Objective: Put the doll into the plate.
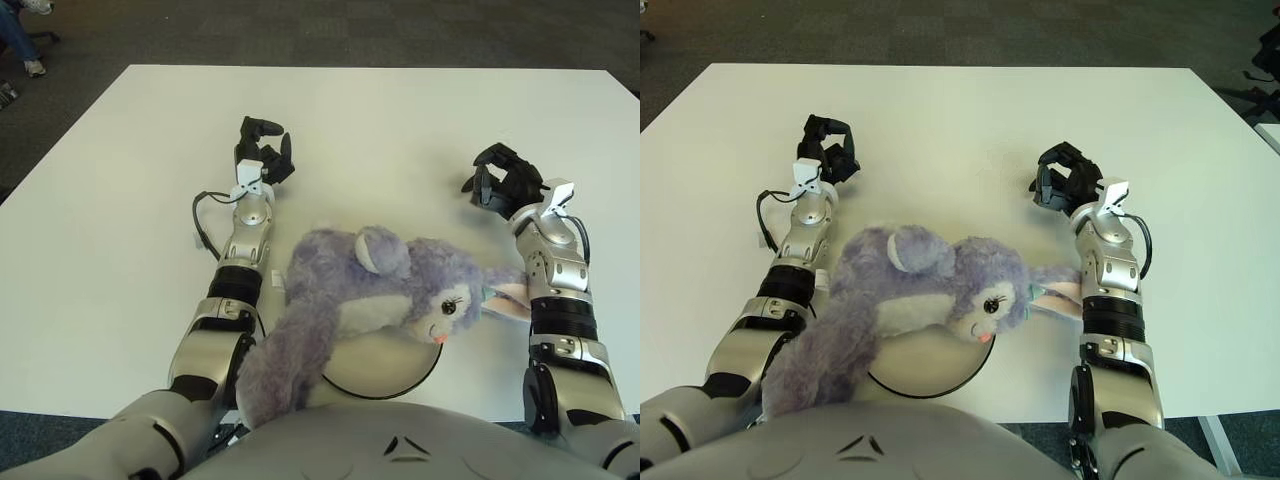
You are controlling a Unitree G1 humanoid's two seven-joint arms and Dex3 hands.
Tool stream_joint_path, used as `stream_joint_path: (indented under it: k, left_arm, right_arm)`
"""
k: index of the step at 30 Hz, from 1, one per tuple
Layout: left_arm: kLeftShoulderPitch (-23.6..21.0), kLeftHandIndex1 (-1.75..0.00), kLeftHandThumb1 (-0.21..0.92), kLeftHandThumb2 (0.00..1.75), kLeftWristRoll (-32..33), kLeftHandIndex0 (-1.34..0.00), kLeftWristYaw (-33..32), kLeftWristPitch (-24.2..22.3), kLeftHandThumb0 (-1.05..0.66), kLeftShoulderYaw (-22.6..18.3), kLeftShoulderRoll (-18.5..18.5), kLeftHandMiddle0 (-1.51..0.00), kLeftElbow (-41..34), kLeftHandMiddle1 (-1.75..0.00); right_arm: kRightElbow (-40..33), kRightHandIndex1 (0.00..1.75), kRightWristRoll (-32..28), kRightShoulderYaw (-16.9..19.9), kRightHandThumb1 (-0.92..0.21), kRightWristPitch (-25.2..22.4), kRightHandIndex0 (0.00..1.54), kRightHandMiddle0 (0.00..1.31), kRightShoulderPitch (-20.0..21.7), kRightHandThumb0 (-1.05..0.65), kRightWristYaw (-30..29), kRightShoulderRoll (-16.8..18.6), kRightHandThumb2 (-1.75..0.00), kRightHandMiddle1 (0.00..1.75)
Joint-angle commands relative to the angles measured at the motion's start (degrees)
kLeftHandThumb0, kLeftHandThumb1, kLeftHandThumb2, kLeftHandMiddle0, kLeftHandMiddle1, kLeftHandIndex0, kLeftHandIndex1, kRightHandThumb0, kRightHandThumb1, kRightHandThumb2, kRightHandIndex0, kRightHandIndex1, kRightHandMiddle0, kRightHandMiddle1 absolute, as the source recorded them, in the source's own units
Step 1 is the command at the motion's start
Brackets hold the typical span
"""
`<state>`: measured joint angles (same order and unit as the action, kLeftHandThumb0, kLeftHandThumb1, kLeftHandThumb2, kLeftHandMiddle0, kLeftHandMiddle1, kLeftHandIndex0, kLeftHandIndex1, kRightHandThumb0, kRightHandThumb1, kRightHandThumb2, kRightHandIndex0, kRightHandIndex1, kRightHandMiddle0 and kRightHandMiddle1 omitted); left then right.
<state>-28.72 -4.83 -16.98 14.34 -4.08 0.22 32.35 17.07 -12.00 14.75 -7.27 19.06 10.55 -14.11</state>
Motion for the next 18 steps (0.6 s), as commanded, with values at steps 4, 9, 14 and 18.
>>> stream_joint_path:
  k: [4,9,14,18]
  left_arm:
    - [1.34,-1.75,0.68,0.85,0.03,-0.34,1.09,-0.04,-0.38,0.18,0.23,-0.94,-0.61,-1.65]
    - [1.58,-1.75,0.68,0.85,0.46,-0.34,1.74,0.9,-0.38,-0.03,0.03,-0.94,-0.06,-1.65]
    - [1.75,-1.75,0.69,0.83,0.68,-0.33,1.97,0.6,-0.38,-0.24,-0.21,-0.94,-0.06,-1.65]
    - [1.92,-1.75,0.7,0.82,0.68,-0.33,1.93,0.32,-0.38,-0.35,-0.36,-0.93,-0.05,-1.66]
  right_arm:
    - [4.63,1.75,0.4,0.93,-0.12,6.46,0.77,0.57,1.26,-0.01,-3.67,2.86,-1.52,1.65]
    - [11.08,1.75,1.74,1.94,-0.05,16.56,0.81,0.61,2.39,-0.01,-6.99,4.01,-1.6,1.67]
    - [18.9,1.75,3.98,1.99,0.0,28.58,0.85,0.66,3.96,-0.01,-8.57,3.79,-1.66,1.66]
    - [25.19,1.75,4.72,2.3,0.04,36.1,0.88,0.7,5.56,-0.01,-9.27,3.56,-1.7,1.66]
